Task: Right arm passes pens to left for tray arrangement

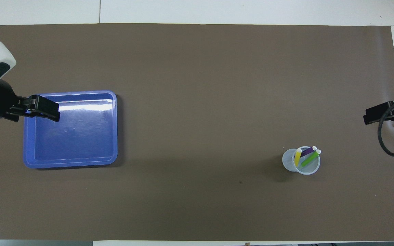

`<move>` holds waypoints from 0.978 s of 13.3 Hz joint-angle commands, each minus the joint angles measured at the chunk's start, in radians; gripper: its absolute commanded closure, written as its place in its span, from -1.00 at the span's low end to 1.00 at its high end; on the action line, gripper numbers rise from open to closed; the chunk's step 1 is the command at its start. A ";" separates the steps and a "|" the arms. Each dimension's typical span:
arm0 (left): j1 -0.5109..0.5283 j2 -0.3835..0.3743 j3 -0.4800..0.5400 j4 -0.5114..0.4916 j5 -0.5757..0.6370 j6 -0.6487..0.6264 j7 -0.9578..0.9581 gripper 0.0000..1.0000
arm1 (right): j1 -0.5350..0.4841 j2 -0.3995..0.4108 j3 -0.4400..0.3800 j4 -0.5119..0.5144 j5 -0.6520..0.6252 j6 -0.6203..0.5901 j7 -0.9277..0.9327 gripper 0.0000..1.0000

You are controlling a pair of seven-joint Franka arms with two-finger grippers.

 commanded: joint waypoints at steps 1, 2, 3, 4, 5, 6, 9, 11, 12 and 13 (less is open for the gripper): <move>0.015 -0.017 -0.006 -0.009 -0.014 -0.007 0.006 -1.00 | 0.002 -0.020 0.000 -0.017 0.012 -0.036 0.004 -1.00; 0.015 -0.017 -0.006 -0.009 -0.014 -0.007 0.006 -1.00 | 0.002 -0.022 0.000 -0.020 0.012 -0.038 0.010 -1.00; 0.015 -0.017 -0.006 -0.009 -0.014 -0.007 0.006 -1.00 | 0.003 -0.022 0.002 -0.031 0.013 -0.021 0.004 -1.00; 0.015 -0.017 -0.006 -0.009 -0.014 -0.007 0.006 -1.00 | 0.005 -0.041 0.005 -0.078 0.028 0.043 0.004 -1.00; 0.015 -0.017 -0.006 -0.009 -0.014 -0.007 0.006 -1.00 | 0.007 -0.081 0.005 -0.179 0.077 0.115 -0.001 -1.00; 0.015 -0.017 -0.006 -0.009 -0.014 -0.007 0.006 -1.00 | 0.023 -0.106 0.006 -0.265 0.114 0.184 -0.003 -1.00; 0.015 -0.017 -0.006 -0.009 -0.014 -0.008 0.006 -1.00 | 0.120 -0.124 0.006 -0.385 0.116 0.290 -0.006 -1.00; 0.015 -0.017 -0.006 -0.009 -0.014 -0.007 0.006 -1.00 | 0.138 -0.115 0.008 -0.444 0.116 0.327 -0.029 -0.58; 0.015 -0.017 -0.006 -0.009 -0.014 -0.007 0.006 -1.00 | 0.146 -0.112 0.008 -0.474 0.116 0.353 -0.071 -0.35; 0.015 -0.017 -0.006 -0.009 -0.014 -0.007 0.006 -1.00 | 0.146 -0.111 0.006 -0.485 0.116 0.360 -0.135 -0.10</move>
